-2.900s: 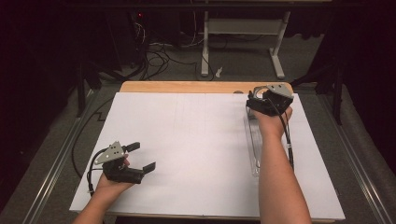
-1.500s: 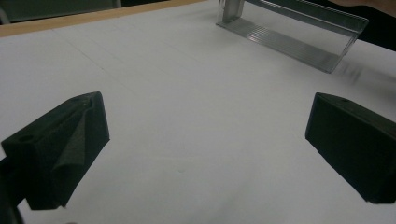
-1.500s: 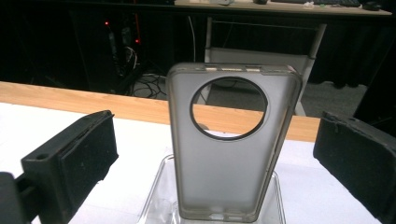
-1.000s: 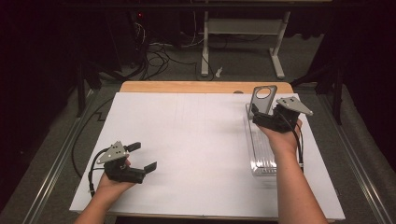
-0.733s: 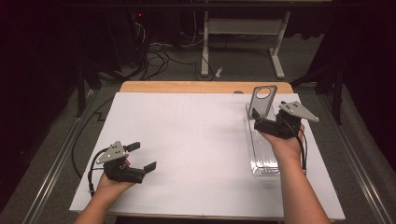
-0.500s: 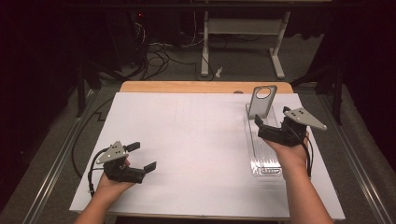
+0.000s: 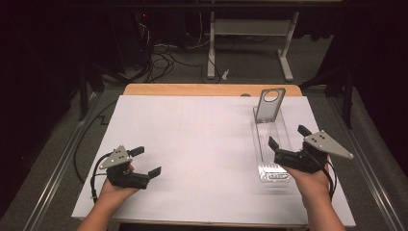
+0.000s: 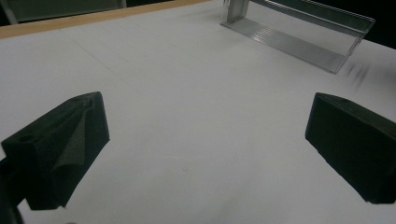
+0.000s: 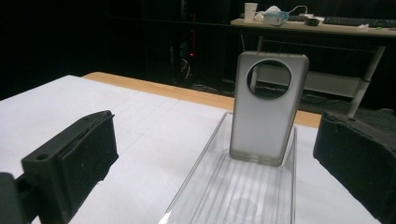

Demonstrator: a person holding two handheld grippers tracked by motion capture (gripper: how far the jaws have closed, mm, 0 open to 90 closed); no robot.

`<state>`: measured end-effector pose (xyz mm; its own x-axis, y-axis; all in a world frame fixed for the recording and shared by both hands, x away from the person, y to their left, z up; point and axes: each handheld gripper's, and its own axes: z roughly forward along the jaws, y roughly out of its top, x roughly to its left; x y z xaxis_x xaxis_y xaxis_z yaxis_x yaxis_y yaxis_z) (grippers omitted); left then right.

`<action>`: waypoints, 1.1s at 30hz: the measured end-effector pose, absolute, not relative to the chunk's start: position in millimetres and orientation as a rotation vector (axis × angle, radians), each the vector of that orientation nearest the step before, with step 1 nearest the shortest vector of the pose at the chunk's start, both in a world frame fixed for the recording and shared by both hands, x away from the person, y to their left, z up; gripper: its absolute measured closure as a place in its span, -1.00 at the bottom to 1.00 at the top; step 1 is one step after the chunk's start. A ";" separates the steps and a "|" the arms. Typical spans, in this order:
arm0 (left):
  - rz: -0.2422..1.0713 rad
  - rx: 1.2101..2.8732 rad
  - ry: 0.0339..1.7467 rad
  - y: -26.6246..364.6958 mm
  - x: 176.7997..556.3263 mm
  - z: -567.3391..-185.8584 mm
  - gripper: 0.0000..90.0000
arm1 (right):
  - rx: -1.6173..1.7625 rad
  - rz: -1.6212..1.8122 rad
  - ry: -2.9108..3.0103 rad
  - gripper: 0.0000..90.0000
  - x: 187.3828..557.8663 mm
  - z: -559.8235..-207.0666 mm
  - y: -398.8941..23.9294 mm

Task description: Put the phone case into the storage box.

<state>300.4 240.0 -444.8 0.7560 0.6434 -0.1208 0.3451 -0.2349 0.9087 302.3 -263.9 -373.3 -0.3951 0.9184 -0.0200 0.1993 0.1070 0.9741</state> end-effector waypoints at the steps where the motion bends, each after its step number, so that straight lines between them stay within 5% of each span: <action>1: 0.336 1.845 0.764 240.0 300.3 -444.7 -0.98 | 1.100 1.339 1.707 -1.00 299.2 -374.9 -264.8; 33: 0.363 1.842 0.752 238.2 296.3 -439.5 -0.98 | 1.051 1.375 1.729 -1.00 256.6 -422.4 -279.3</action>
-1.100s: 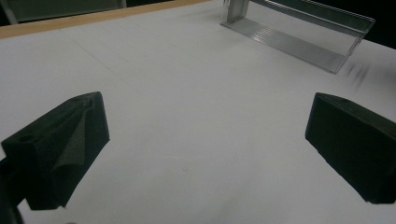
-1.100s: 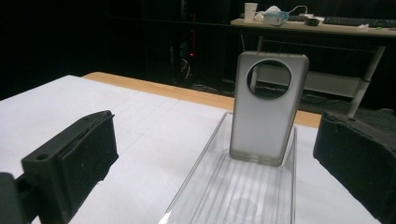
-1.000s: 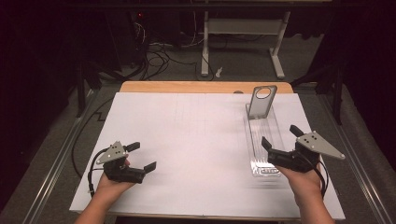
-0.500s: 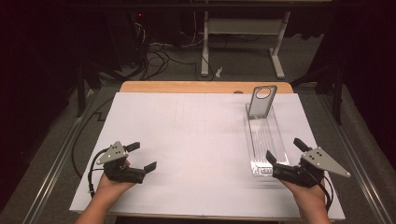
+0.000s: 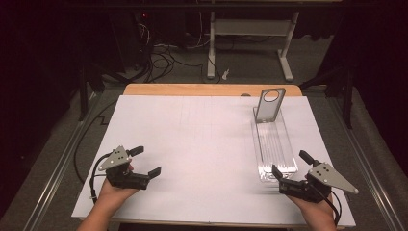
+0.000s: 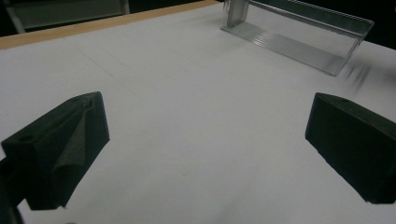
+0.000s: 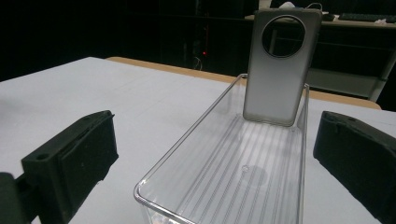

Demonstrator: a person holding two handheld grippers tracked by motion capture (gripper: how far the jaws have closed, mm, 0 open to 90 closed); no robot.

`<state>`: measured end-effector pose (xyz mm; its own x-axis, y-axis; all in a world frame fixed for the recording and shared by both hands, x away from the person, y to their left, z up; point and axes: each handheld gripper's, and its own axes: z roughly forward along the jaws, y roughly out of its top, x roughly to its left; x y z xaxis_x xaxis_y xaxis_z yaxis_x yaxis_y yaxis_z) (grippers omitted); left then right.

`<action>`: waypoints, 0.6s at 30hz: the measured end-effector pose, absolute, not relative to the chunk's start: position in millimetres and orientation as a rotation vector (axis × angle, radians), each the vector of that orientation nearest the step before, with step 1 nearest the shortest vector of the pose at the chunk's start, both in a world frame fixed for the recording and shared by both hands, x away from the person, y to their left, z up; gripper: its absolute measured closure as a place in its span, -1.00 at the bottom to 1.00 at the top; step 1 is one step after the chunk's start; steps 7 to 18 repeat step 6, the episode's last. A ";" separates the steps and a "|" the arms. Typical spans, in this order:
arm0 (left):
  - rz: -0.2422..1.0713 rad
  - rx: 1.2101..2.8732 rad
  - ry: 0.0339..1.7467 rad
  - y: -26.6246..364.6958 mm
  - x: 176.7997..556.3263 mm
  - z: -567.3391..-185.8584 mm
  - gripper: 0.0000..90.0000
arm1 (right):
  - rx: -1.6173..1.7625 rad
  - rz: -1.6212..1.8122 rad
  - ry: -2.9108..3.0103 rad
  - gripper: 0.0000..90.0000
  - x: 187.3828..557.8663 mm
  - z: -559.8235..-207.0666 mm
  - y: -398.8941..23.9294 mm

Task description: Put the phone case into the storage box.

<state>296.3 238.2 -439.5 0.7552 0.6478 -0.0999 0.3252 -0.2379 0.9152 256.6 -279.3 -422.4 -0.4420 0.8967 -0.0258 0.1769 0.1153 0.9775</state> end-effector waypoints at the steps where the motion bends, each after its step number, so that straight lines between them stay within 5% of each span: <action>1: 0.364 1.841 0.752 238.2 296.3 -439.3 -0.98 | 1.049 1.379 1.729 -1.00 256.3 -422.3 -279.3; 18: 0.367 1.841 0.752 238.8 296.2 -438.7 -0.98 | 1.048 1.381 1.729 -1.00 255.6 -423.3 -279.1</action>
